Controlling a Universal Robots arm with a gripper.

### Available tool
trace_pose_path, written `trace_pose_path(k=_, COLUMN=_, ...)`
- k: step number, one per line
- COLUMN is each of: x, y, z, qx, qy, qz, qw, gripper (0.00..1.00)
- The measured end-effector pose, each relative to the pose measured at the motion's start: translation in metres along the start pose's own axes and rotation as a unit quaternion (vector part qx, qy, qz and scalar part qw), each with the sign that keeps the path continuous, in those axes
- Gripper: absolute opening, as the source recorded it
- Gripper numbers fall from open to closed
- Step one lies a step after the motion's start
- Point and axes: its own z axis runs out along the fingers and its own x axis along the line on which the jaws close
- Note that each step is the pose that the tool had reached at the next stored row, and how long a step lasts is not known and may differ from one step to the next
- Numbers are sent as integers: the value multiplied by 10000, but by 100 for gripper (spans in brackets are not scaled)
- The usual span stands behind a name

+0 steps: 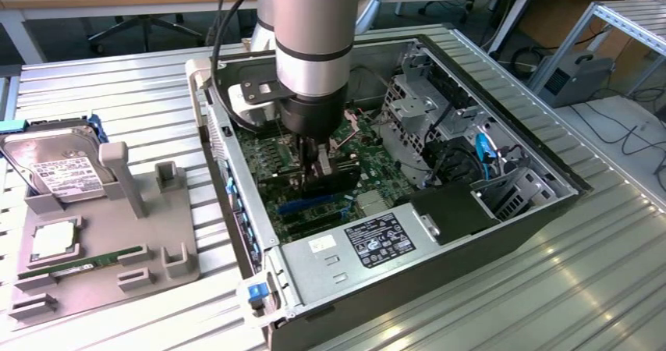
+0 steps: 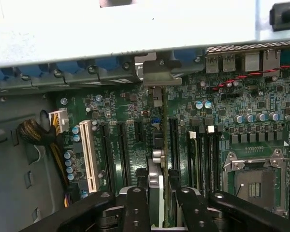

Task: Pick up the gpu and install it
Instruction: 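Insert the gpu into the slot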

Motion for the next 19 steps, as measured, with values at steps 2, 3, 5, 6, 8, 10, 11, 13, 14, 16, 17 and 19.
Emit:
trace_pose_path(k=2, x=1, y=0, z=-2, qx=1, qy=-1, qz=0, qw=10000, gripper=27)
trace_pose_path(k=3, x=2, y=7, z=-5, qx=1, qy=0, qz=-1, qw=10000, gripper=27)
trace_pose_path(k=5, x=5, y=26, z=-6, qx=3, qy=0, qz=0, qw=10000, gripper=27)
trace_pose_path(k=6, x=6, y=36, z=-7, qx=4, qy=0, qz=-1, qw=10000, gripper=27)
trace_pose_path(k=8, x=7, y=53, z=-8, qx=4, qy=-1, qz=0, qw=10000, gripper=27)
trace_pose_path(k=10, x=10, y=84, z=-10, qx=5, qy=0, qz=-1, qw=10000, gripper=27)
trace_pose_path(k=11, x=11, y=90, z=-11, qx=5, qy=0, qz=-1, qw=10000, gripper=27)
trace_pose_path(k=13, x=14, y=92, z=-11, qx=4, qy=-1, qz=-1, qw=10000, gripper=27)
trace_pose_path(k=14, x=15, y=92, z=-11, qx=4, qy=0, qz=-1, qw=10000, gripper=27)
trace_pose_path(k=16, x=18, y=92, z=-11, qx=4, qy=0, qz=0, qw=10000, gripper=27)
trace_pose_path(k=17, x=18, y=92, z=-11, qx=4, qy=0, qz=0, qw=10000, gripper=27)
trace_pose_path(k=19, x=18, y=92, z=-11, qx=4, qy=0, qz=-1, qw=10000, gripper=27)
